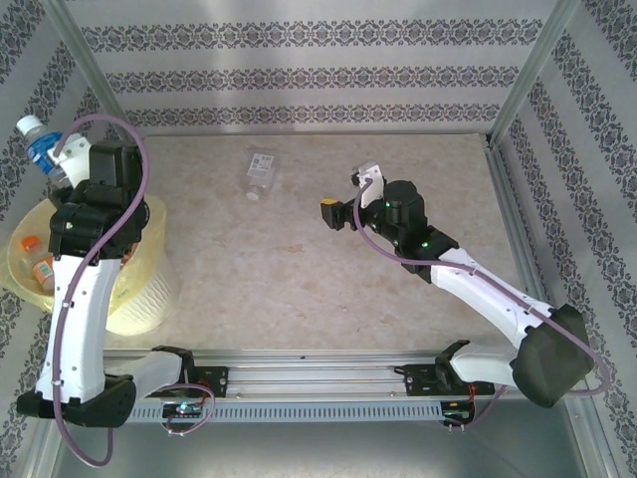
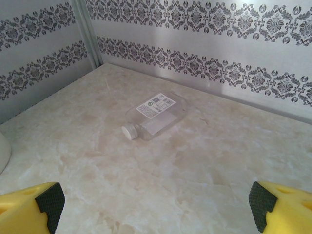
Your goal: Put the plastic bottles in the bin
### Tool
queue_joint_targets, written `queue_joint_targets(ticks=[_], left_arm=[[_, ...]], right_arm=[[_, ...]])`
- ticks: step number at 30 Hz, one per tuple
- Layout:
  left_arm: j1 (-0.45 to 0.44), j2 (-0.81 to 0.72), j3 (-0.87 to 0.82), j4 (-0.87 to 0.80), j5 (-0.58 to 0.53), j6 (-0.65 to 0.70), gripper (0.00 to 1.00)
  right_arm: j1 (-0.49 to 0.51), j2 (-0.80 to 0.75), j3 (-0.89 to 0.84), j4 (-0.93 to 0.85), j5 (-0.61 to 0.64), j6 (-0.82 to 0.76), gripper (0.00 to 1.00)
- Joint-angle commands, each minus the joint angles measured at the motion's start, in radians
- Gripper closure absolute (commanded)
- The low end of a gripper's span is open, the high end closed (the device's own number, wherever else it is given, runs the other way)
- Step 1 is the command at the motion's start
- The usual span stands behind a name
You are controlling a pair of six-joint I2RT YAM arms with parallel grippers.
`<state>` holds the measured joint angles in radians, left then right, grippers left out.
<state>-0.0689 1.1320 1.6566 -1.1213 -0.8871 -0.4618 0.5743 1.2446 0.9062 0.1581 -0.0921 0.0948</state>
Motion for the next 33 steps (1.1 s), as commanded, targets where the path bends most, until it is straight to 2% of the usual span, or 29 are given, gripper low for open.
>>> queue_joint_targets(ticks=[1,3,8,9,13,16,29,33], left_arm=[[0.068,-0.022,-0.039,-0.055,0.012,-0.079,0.51],[0.119,-0.038,-0.079,-0.046,0.042,-0.094,0.51],[0.255,-0.072,-0.176,0.019,0.202,-0.127,0.49],[0.277,-0.065,-0.181,0.019,0.23,-0.137,0.45],[0.297,-0.027,-0.152,-0.021,0.26,-0.161,0.09],[0.297,-0.03,-0.137,-0.021,0.276,-0.156,0.01],[0.299,-0.012,-0.123,0.054,0.39,-0.104,0.0],[0.359,0.029,-0.067,0.035,0.395,-0.08,0.0]], right_arm=[[0.013,0.007,0.039,0.012,-0.011,0.01,0.02],[0.013,0.01,0.04,0.014,-0.013,0.016,0.02],[0.013,0.013,0.053,0.003,-0.021,0.022,0.02],[0.013,0.012,0.055,0.0,-0.021,0.022,0.02],[0.013,0.001,0.05,-0.001,-0.014,0.029,0.02],[0.013,-0.006,0.04,-0.002,-0.006,0.035,0.02],[0.014,-0.014,0.039,-0.012,0.008,0.039,0.02],[0.014,-0.02,0.029,-0.012,0.021,0.03,0.02]])
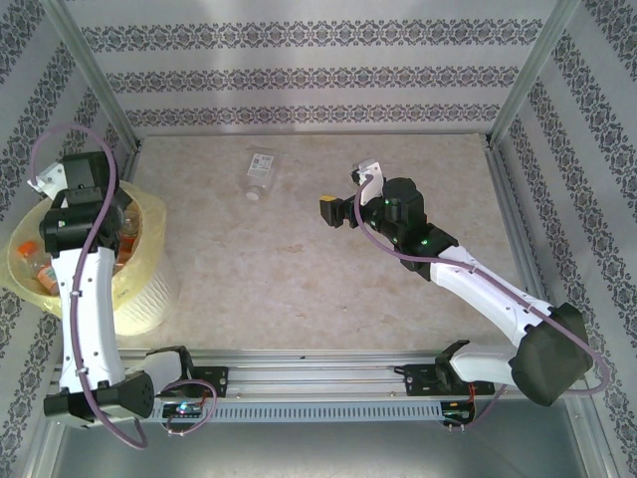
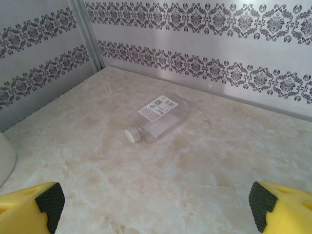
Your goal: Put the plastic bottles in the bin
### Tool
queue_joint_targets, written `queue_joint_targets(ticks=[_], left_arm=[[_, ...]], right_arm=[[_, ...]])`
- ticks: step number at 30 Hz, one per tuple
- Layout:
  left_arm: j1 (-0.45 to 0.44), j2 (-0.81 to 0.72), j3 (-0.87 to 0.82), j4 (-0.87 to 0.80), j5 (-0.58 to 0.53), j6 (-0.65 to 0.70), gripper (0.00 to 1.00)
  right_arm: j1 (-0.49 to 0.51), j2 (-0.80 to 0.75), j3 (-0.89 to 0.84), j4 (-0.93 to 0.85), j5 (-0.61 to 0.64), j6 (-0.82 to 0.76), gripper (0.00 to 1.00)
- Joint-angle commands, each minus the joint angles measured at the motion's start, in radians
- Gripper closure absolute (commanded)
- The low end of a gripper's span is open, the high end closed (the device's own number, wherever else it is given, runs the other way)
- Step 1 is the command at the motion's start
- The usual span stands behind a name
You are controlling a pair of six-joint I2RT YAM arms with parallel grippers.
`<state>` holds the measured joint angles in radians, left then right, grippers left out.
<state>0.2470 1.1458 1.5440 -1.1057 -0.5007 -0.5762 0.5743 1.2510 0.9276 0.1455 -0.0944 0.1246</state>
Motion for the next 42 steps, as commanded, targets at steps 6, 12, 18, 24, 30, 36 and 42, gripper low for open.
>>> queue_joint_targets(ticks=[6,12,18,24,30,36,42], left_arm=[[0.156,0.031,-0.051,0.102,0.244,0.026,0.0],[0.134,0.08,-0.061,0.158,0.385,0.03,0.0],[0.133,0.122,-0.064,0.139,0.374,0.017,0.0],[0.16,0.126,-0.044,0.123,0.338,0.022,0.0],[0.248,0.133,-0.12,0.15,0.424,-0.009,0.0],[0.237,0.122,-0.022,0.137,0.502,-0.001,0.0],[0.106,0.104,0.124,0.106,0.479,0.015,0.0]], right_arm=[[0.015,-0.022,0.006,0.007,0.03,0.003,0.02],[0.014,-0.021,0.018,-0.001,0.033,0.002,0.02],[0.015,-0.019,0.014,0.003,0.035,0.022,0.02],[0.015,-0.027,0.014,-0.011,0.045,0.009,0.02],[0.015,-0.036,-0.002,-0.004,0.062,0.005,0.02],[0.015,-0.041,-0.002,-0.013,0.073,-0.007,0.02],[0.015,-0.044,-0.013,0.0,0.085,-0.002,0.02]])
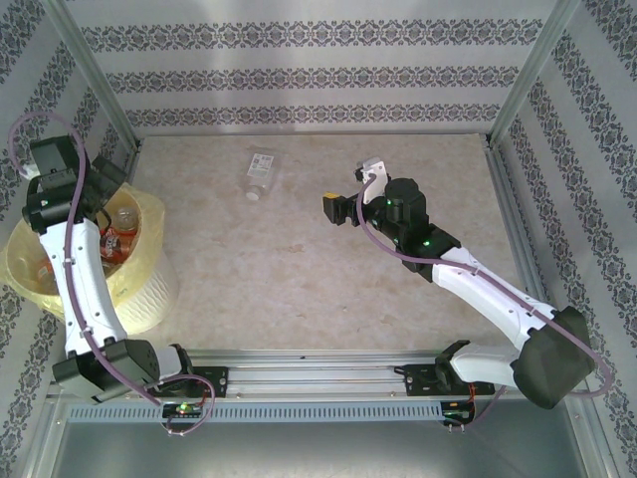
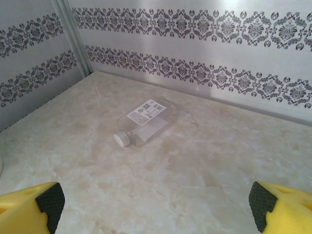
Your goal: Put the plastic bottles in the bin
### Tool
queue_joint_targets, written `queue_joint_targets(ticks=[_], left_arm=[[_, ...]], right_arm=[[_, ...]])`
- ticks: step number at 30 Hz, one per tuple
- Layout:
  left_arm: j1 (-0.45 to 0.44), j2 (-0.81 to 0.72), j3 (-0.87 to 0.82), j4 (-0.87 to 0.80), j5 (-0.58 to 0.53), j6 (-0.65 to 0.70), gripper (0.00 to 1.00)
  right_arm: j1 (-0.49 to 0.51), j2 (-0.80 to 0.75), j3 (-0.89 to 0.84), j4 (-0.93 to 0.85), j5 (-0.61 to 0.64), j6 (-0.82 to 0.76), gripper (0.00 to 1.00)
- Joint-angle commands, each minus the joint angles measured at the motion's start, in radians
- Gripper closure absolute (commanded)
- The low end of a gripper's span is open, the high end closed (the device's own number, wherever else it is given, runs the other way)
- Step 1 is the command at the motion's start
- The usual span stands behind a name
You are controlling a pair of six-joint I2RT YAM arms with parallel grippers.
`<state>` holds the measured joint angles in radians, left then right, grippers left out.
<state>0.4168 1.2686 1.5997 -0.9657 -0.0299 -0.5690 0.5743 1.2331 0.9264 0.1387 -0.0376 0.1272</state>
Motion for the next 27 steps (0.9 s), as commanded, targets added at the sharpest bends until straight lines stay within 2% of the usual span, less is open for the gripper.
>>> queue_joint_targets(ticks=[1,8,13,19,27], left_arm=[[-0.109,-0.017,0.087,-0.033,-0.006,0.008,0.0],[-0.48,0.094,0.193,0.045,-0.125,0.041,0.0],[-0.647,0.24,0.243,0.134,-0.179,0.096,0.0],[-0.746,0.446,0.314,0.233,-0.108,0.194,0.0],[-0.753,0.716,0.43,0.279,-0.125,0.348,0.0]], right_arm=[[0.014,-0.027,-0.014,0.009,0.029,-0.003,0.02],[0.015,-0.073,-0.044,0.007,0.066,0.005,0.02],[0.011,-0.14,-0.088,-0.015,0.104,0.008,0.02],[0.004,-0.225,-0.141,-0.047,0.172,0.026,0.02],[-0.015,-0.33,-0.177,-0.131,0.252,0.064,0.02]])
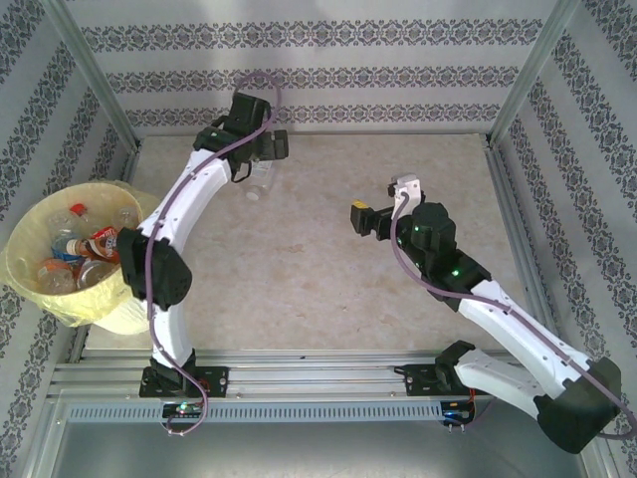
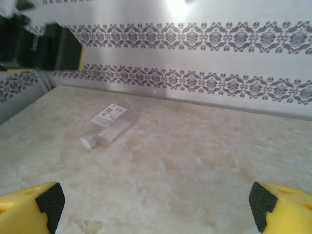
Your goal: Put the plastic bottles in the bin
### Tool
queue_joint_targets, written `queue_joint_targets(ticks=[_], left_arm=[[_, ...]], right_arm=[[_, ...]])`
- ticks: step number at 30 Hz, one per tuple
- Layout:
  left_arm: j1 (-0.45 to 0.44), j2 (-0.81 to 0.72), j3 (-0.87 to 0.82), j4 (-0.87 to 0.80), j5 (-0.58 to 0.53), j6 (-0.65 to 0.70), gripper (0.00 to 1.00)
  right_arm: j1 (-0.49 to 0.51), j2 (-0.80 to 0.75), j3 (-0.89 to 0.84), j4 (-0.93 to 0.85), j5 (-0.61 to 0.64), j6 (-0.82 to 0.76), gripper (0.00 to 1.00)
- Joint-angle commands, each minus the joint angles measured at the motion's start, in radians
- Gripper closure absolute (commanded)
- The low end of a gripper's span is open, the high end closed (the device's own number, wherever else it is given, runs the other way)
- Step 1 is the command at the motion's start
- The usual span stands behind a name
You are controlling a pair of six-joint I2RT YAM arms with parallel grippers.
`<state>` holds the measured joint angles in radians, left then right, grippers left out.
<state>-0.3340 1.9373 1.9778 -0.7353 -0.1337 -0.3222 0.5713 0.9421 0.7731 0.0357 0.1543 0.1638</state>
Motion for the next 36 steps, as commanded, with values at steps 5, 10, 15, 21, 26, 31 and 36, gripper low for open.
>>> queue_joint_targets(ticks=[5,10,15,21,26,31,36], left_arm=[[0.004,0.193,0.158,0.026,-0.014,0.201,0.0],[0.033,0.354,0.334,-0.083,0.008,0.256,0.0],[0.065,0.448,0.404,-0.077,0.035,0.255,0.0],[0.122,0.565,0.523,-0.148,0.144,0.253,0.0],[0.155,0.597,0.528,-0.127,0.208,0.254,0.0],[0.162,0.65,0.574,-0.135,0.268,0.258,0.0],[0.162,0.687,0.582,-0.134,0.248,0.256,0.0]], right_arm=[[-0.04,-0.092,-0.048,-0.053,0.1,0.047,0.02],[-0.072,-0.111,-0.054,-0.071,0.098,0.072,0.02],[-0.089,-0.099,-0.045,-0.097,0.095,0.086,0.02],[-0.104,-0.09,-0.037,-0.122,0.109,0.11,0.02],[-0.116,-0.088,-0.035,-0.119,0.116,0.136,0.02],[-0.12,-0.08,-0.028,-0.129,0.119,0.149,0.02],[-0.122,-0.077,-0.023,-0.138,0.123,0.162,0.02]])
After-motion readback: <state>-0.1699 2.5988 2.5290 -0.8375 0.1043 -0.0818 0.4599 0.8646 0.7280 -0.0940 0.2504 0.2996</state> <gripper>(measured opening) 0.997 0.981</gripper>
